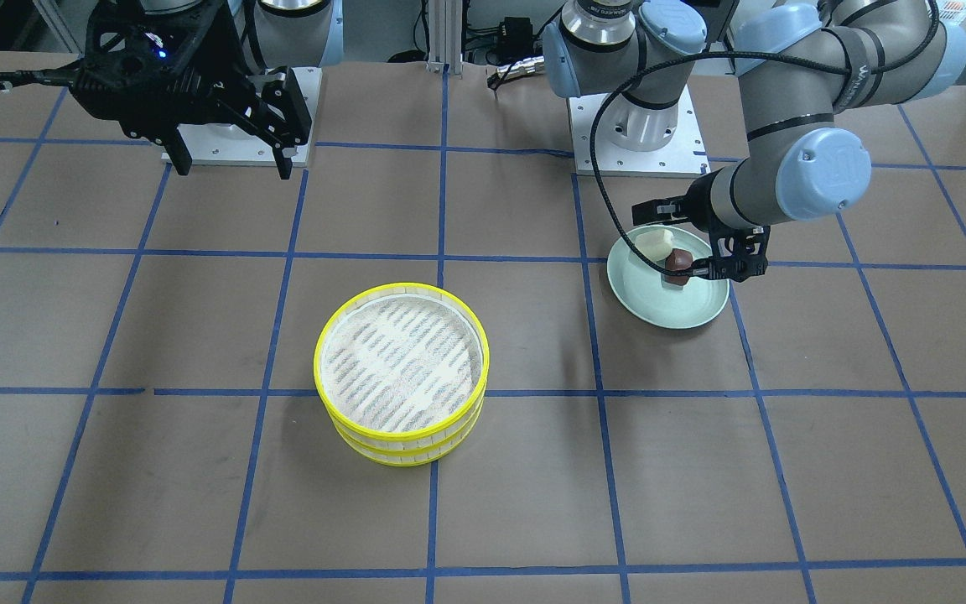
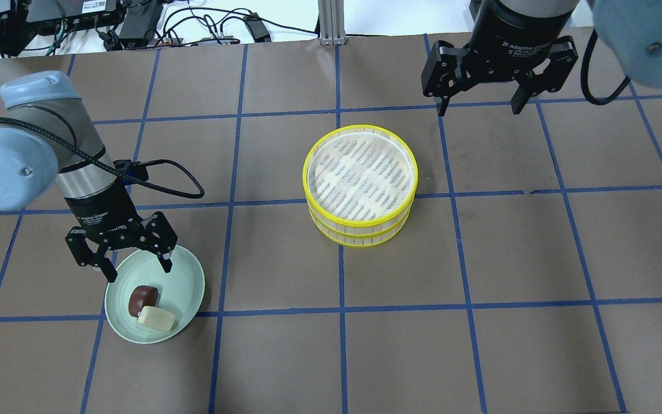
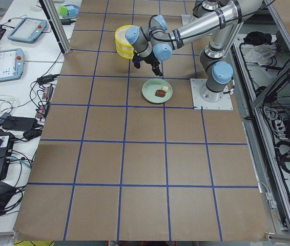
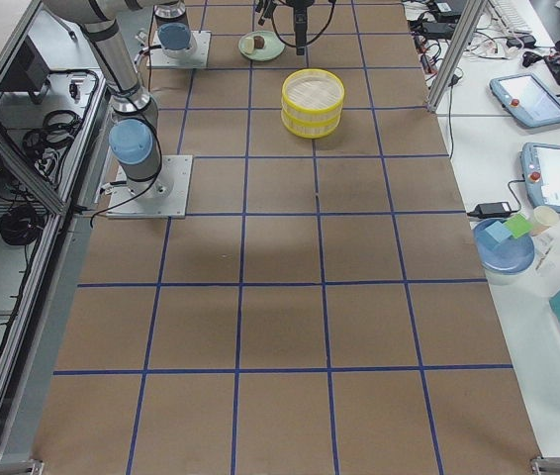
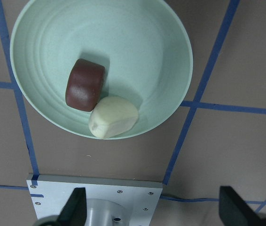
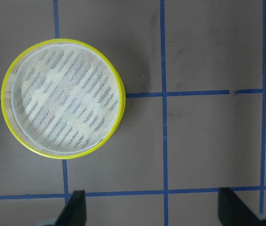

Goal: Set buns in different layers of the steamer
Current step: 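Grasp the white bun with left gripper while right moves over steamer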

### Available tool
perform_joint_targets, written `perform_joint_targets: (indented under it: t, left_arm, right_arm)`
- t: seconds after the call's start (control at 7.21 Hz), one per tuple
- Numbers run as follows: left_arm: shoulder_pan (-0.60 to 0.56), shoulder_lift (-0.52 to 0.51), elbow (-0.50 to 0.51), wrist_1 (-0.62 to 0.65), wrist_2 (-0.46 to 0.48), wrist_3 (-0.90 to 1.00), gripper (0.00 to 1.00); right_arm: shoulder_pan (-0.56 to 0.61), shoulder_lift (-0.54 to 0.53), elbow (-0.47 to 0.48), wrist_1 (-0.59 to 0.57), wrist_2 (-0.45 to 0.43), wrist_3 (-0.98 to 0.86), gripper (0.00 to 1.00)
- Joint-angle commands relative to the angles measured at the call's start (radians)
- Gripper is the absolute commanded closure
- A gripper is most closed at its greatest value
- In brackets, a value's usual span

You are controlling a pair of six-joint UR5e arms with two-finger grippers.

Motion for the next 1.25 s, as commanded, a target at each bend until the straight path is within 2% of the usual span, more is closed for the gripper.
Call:
perform_joint_targets:
  t: [0.0, 0.14, 0.42, 1.11]
  left_arm:
    - [0.0, -0.038, -0.015, 0.003, -0.002, -0.004, 0.0]
    - [0.002, -0.067, -0.023, 0.017, -0.002, -0.002, 0.04]
    - [0.027, -0.116, -0.024, 0.028, 0.033, -0.002, 0.04]
    - [0.041, -0.242, -0.026, 0.127, 0.032, -0.004, 0.06]
  right_arm:
    - [0.002, 0.0, 0.001, -0.002, 0.002, 0.001, 0.0]
    - [0.008, 0.009, 0.003, -0.008, -0.001, 0.005, 0.0]
    - [0.009, 0.044, 0.013, -0.045, 0.002, 0.014, 0.0]
    - [0.011, 0.044, 0.013, -0.044, 0.0, 0.009, 0.0]
